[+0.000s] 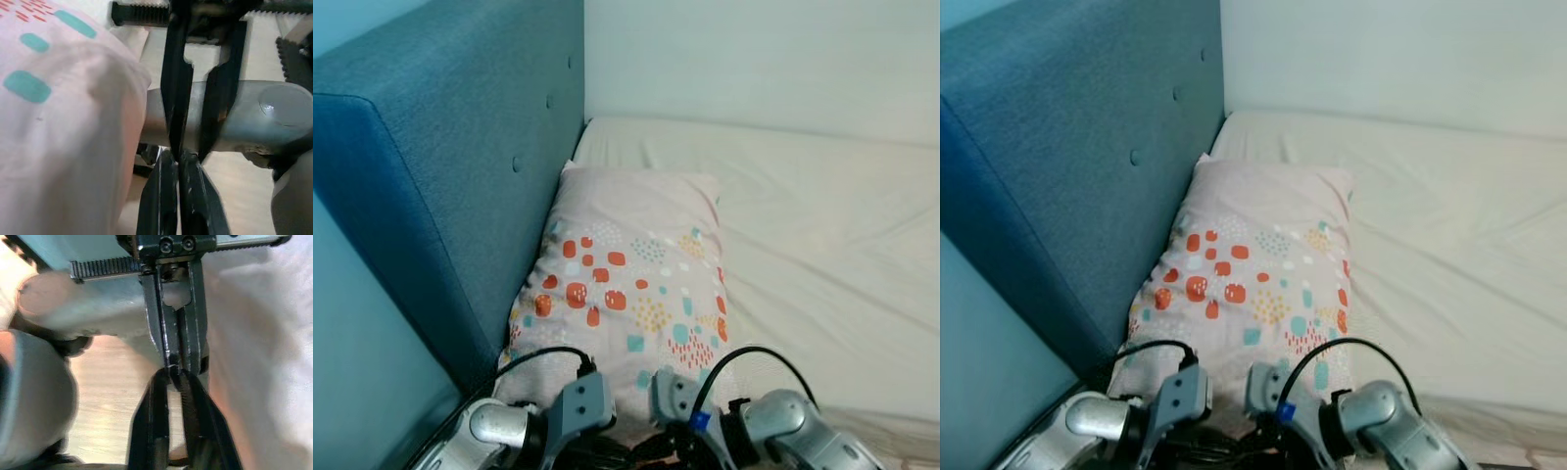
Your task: Clean up the room
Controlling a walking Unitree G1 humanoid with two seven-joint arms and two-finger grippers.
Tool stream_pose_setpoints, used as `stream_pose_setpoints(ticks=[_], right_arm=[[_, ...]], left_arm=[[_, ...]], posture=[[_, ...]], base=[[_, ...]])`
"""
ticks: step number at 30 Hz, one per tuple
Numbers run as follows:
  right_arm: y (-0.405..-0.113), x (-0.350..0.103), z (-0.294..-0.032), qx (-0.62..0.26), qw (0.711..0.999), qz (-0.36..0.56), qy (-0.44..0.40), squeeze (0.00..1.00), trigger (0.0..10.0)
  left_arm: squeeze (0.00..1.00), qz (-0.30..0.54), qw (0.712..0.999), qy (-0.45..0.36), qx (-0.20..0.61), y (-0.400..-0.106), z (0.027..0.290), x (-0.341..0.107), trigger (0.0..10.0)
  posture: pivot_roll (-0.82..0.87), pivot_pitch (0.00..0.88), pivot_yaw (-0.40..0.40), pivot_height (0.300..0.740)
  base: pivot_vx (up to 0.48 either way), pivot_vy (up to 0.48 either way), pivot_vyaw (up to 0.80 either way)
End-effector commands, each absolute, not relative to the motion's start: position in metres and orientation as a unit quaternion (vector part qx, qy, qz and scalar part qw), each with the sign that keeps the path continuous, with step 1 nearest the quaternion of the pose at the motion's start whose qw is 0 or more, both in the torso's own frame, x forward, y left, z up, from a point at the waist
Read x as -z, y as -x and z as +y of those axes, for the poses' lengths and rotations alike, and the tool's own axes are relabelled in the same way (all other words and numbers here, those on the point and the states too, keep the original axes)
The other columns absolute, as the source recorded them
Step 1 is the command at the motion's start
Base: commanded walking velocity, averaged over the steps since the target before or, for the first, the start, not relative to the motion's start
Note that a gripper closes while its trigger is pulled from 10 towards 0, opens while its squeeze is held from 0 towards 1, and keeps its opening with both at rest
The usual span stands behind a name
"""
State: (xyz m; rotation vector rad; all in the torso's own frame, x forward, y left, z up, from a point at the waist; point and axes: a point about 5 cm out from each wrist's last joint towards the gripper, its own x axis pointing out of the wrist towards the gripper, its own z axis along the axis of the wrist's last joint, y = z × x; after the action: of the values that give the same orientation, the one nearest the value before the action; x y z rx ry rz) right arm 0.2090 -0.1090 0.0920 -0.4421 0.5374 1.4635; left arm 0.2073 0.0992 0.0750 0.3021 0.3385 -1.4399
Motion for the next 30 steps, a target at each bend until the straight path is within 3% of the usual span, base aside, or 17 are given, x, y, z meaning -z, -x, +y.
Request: stream_pose_setpoints(ticks=[1,2,4,5,12,15,16,24,30], right_arm=[[-0.212,-0.07,-0.106,-0.624,0.693,0.255,0.255,0.0,0.0],[-0.218,-0.065,-0.104,-0.606,0.704,0.249,0.275,0.0,0.0],[-0.22,-0.063,-0.103,-0.596,0.708,0.25,0.284,0.0,0.0],[-0.223,-0.061,-0.102,-0.585,0.716,0.247,0.29,0.0,0.0],[-0.228,-0.047,-0.102,-0.552,0.735,0.241,0.312,0.0,0.0],[-0.22,-0.039,-0.099,-0.564,0.741,0.251,0.265,0.0,0.0],[-0.212,-0.035,-0.095,-0.586,0.735,0.26,0.222,0.0,0.0],[-0.2,-0.042,-0.083,-0.639,0.703,0.277,0.144,0.0,0.0],[-0.207,-0.013,-0.102,-0.601,0.674,0.336,0.269,0.0,0.0]], left_arm=[[0.0,0.135,0.73,-0.142,0.654,-0.208,0.092,-0.079,1.1],[0.0,0.137,0.736,-0.145,0.647,-0.21,0.092,-0.078,7.2],[0.0,0.138,0.739,-0.147,0.642,-0.211,0.093,-0.078,7.2],[0.0,0.14,0.744,-0.148,0.637,-0.212,0.094,-0.077,9.8],[0.0,0.145,0.76,-0.153,0.615,-0.214,0.097,-0.074,10.0],[0.0,0.154,0.758,-0.143,0.618,-0.211,0.1,-0.073,10.0],[0.0,0.162,0.752,-0.14,0.623,-0.207,0.103,-0.073,10.0],[0.0,0.173,0.744,-0.148,0.629,-0.204,0.109,-0.07,10.0],[0.0,0.163,0.761,-0.157,0.609,-0.211,0.111,-0.071,10.0]], posture=[[0.01,0.117,-0.087,0.583],[0.02,0.118,-0.086,0.583],[0.02,0.118,-0.087,0.583],[0.02,0.118,-0.086,0.583],[0.02,0.117,-0.084,0.583],[0.02,0.117,-0.083,0.583],[0.03,0.119,-0.083,0.583],[0.03,0.116,-0.081,0.583],[0.03,0.114,-0.076,0.583]], base=[[0.0,0.0,0.0],[0.0,0.0,0.0],[0.0,0.0,0.0],[0.0,0.0,0.0],[0.0,0.0,0.0],[0.0,0.0,0.0],[0.0,0.0,0.0],[0.0,0.0,0.0],[0.0,0.0,0.0]])
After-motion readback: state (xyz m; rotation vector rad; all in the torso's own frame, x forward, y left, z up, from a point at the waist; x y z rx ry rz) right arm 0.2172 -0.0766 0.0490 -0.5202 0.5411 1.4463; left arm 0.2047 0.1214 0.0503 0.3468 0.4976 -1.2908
